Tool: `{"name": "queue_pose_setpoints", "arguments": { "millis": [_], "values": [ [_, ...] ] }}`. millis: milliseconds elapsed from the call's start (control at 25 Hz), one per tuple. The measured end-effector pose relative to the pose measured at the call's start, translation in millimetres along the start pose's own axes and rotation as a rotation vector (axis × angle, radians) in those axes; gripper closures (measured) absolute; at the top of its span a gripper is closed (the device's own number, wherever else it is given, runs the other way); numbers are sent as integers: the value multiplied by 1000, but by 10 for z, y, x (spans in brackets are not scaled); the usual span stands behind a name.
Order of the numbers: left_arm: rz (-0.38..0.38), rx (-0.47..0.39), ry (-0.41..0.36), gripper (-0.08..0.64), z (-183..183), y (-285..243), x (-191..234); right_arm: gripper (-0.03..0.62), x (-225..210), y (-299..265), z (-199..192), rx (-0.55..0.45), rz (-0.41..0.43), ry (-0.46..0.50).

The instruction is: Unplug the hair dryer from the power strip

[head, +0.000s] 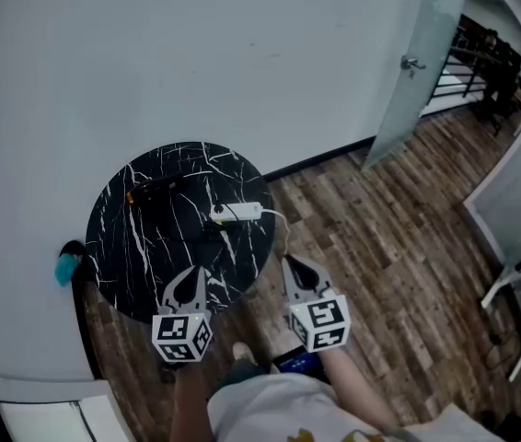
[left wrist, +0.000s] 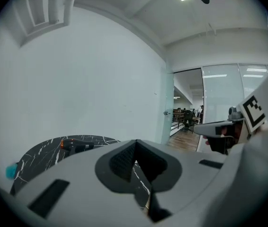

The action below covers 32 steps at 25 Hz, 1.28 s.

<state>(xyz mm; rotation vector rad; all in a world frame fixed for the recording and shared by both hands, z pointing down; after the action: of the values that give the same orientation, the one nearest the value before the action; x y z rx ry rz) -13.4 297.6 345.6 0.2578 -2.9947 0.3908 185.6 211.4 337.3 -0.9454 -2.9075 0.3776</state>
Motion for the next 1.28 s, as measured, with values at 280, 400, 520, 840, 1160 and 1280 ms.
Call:
{"name": "queue_pose_setpoints", "arguments": {
  "millis": [280, 400, 520, 840, 1160, 1280],
  "values": [
    [5, 24, -1, 560, -57, -146, 47, 595, -1, -134, -57, 9, 22, 9],
    [8, 39, -11, 560, -62, -278, 146, 594, -28, -290, -55, 20, 18, 10],
    [4, 58, -25, 560, -93, -459, 291, 595, -35, -498, -72, 37, 21, 15],
    [-54, 88, -6, 560, -94, -1236, 769, 594, -129, -1338, -68, 83, 19, 26],
    [-97, 147, 2, 560, -75, -1835, 1313, 594, -140, -2120, 29, 125, 14, 7],
    [-116, 168, -1, 560, -108, -1996, 1494, 594, -105, -2373, 24, 144, 17, 11]
  ]
}}
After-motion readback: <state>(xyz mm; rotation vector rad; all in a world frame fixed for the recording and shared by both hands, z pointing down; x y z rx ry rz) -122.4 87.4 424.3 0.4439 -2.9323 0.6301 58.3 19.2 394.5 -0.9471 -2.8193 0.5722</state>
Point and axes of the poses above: the fingertips, and each gripper's own axes: y backward along the fingers, x to its left, z out of its top, the point moved 4 cm from there along y, backward along the fingers, and after that the axes turned 12 degrees about -z, right-handed, at the moved point
